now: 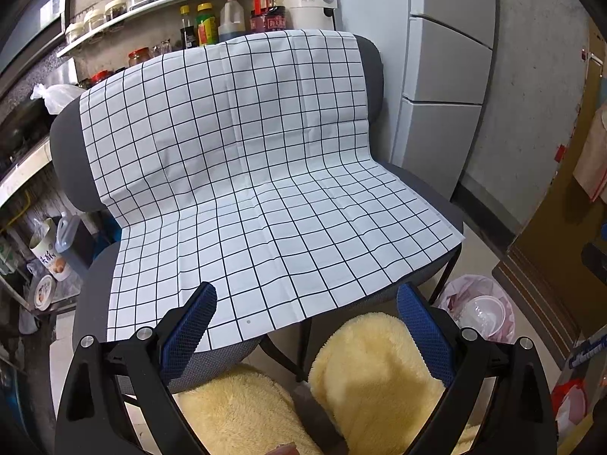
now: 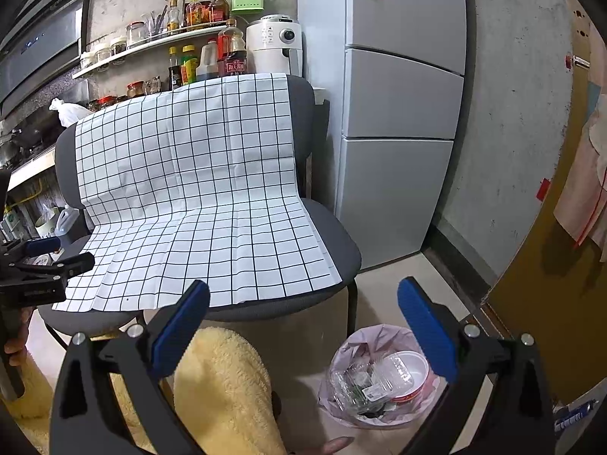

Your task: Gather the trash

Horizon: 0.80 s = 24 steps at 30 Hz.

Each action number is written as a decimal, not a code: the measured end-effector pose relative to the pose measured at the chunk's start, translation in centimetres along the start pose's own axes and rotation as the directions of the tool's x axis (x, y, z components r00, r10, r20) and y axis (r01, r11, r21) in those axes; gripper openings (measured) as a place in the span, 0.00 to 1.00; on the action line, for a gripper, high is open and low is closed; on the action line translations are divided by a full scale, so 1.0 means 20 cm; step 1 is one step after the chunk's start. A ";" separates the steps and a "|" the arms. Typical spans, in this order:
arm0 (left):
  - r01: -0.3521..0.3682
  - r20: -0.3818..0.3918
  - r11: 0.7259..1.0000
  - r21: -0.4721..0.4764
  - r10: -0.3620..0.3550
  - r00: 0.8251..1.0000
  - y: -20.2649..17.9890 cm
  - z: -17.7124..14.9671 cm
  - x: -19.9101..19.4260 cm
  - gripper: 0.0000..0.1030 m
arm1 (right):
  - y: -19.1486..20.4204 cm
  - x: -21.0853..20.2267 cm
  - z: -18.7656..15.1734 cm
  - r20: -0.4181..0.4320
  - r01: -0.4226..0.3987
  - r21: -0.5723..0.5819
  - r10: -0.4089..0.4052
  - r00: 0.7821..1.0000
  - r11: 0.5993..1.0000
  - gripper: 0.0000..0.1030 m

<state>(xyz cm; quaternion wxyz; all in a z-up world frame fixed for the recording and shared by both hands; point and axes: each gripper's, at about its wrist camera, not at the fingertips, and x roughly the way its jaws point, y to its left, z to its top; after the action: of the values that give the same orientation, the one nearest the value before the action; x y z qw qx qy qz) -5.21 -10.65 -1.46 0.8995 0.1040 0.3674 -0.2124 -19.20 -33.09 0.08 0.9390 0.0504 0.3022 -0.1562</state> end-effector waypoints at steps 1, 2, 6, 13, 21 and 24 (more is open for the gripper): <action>0.001 -0.001 1.000 0.000 -0.001 1.000 0.00 0.00 0.00 0.92 | 0.00 0.00 0.00 -0.001 0.001 0.000 -0.001 1.000 1.000 0.94; 0.002 0.000 1.000 0.001 -0.002 1.000 0.00 0.00 0.00 0.92 | 0.00 0.00 0.00 -0.001 0.001 0.000 -0.001 1.000 1.000 0.94; 0.002 -0.001 1.000 0.001 -0.002 1.000 0.00 0.00 0.00 0.92 | 0.00 0.01 0.00 -0.002 0.001 0.000 -0.001 1.000 1.000 0.94; 0.002 0.000 1.000 0.001 -0.002 1.000 0.00 0.00 0.00 0.92 | 0.00 0.01 -0.01 -0.005 0.001 0.000 -0.001 1.000 1.000 0.94; 0.000 -0.002 1.000 -0.003 0.000 1.000 0.01 0.00 0.00 0.92 | 0.00 0.02 -0.01 -0.007 -0.001 0.002 0.001 1.000 1.000 0.94; 0.000 0.000 1.000 -0.003 0.000 1.000 0.01 0.00 0.00 0.92 | 0.01 0.03 -0.02 -0.009 -0.002 0.002 0.002 1.000 1.000 0.94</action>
<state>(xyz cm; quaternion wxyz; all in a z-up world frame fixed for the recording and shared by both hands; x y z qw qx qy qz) -5.12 -10.44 -1.47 0.8995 0.1026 0.3679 -0.2120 -18.95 -33.01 -0.50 0.9378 0.0521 0.3061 -0.1554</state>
